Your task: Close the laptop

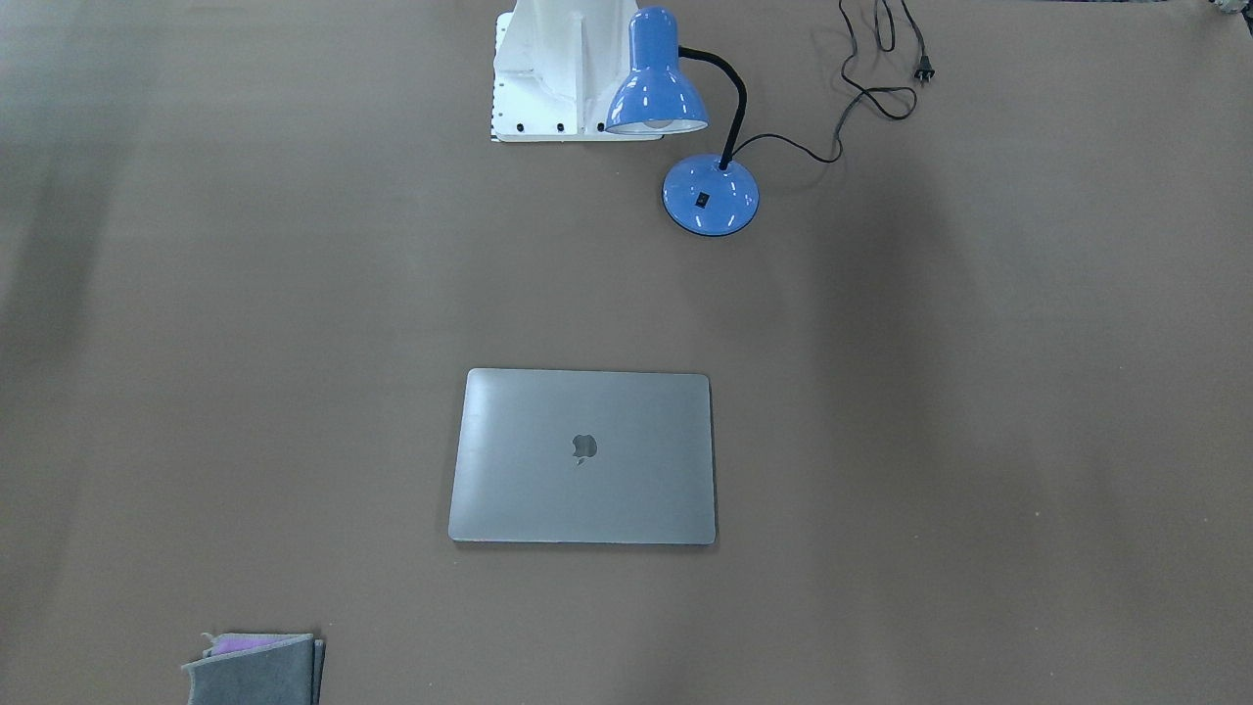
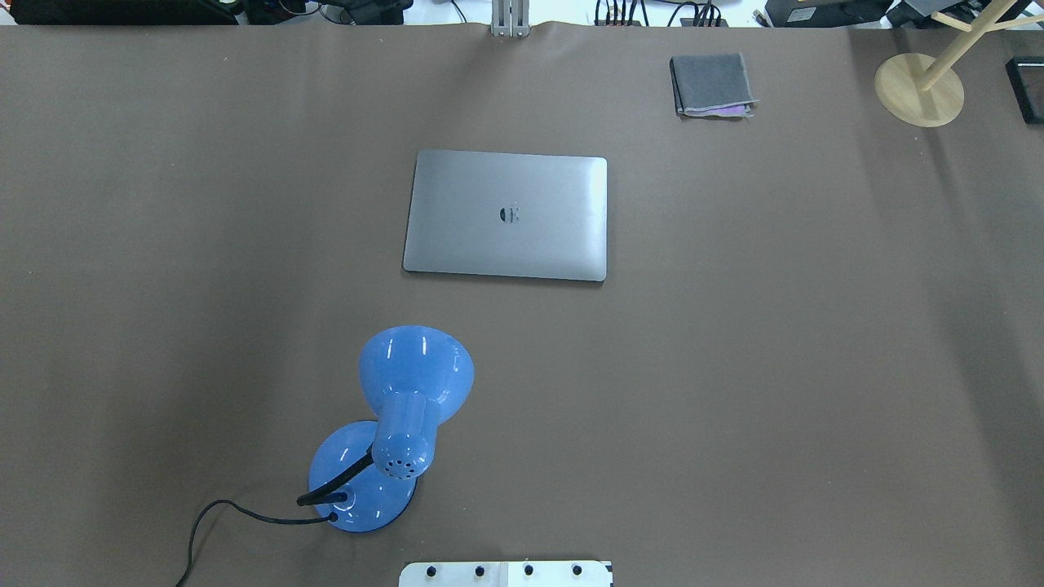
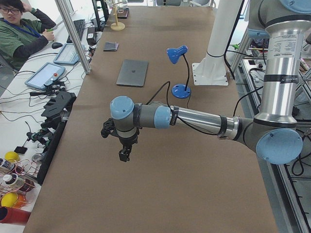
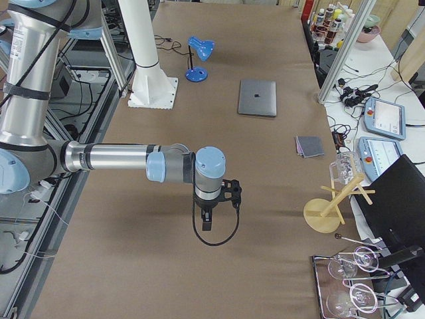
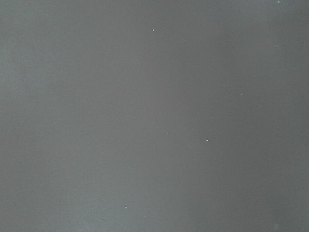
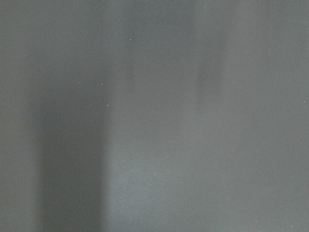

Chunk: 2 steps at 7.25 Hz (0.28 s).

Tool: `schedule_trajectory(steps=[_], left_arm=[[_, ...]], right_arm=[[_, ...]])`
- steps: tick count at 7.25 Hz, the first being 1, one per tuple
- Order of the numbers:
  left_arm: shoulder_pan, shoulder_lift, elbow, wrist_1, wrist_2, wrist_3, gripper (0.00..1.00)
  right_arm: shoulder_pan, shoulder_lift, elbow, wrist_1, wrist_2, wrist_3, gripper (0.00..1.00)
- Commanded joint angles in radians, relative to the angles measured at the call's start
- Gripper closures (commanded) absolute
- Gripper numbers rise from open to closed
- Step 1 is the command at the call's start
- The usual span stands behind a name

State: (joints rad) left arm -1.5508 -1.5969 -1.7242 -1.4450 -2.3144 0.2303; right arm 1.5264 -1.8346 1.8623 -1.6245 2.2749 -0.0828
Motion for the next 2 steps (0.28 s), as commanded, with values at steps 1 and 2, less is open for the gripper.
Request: schedule_trajectory(steps=[1,2], left_arm=[[0.0,0.0,0.0,0.0,0.0,0.001,0.02],[0.0,0.0,0.0,0.0,0.0,0.001,0.02]], right_arm=[[0.0,0.0,0.0,0.0,0.0,0.0,0.0],[0.0,0.0,0.0,0.0,0.0,0.0,0.0]])
